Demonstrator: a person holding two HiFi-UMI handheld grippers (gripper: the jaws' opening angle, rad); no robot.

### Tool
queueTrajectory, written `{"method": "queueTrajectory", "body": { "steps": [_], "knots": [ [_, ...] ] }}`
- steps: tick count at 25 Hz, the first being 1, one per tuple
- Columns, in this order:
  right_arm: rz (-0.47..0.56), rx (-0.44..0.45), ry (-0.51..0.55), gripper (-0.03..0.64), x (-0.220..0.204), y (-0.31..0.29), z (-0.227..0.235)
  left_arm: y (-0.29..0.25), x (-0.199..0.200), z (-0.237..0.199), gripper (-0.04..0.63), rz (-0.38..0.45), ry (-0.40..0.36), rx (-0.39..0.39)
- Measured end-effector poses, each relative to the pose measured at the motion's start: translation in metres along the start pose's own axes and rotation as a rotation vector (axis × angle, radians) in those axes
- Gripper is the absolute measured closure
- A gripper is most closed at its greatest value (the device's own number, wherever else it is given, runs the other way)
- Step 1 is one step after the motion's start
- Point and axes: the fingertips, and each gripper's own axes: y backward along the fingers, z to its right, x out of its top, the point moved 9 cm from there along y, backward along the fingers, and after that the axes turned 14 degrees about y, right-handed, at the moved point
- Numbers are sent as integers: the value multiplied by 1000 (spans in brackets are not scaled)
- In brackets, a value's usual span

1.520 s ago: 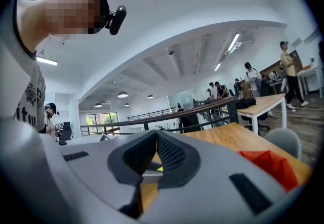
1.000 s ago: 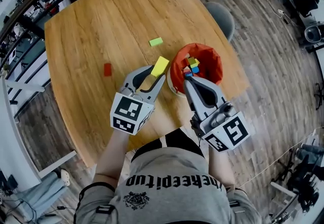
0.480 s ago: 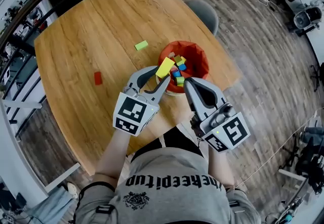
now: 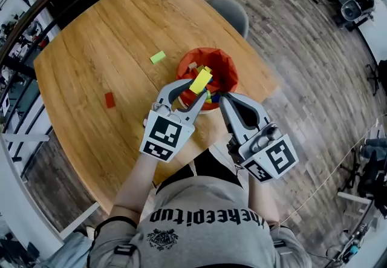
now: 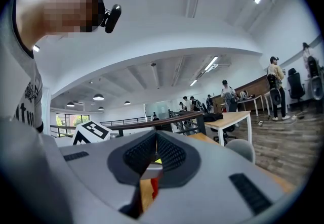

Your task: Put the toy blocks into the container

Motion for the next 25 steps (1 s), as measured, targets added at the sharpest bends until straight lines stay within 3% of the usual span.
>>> {"method": "queueTrajectory", "body": {
  "steps": [6,11,17,25],
  "knots": [
    [2,-5,-1,603,-1,2,4,-3,0,0,439,16,-44,22],
    [4,17,0,603,-1,-3,3,2,3,-4,444,47,-34,48],
    [4,75,-2,603,-1,-16,-2,24,9,-11,572,143,-4,101],
    [13,205,1,603,2,-45,-27,71,6,-23,581,213,54,194]
  ]
}}
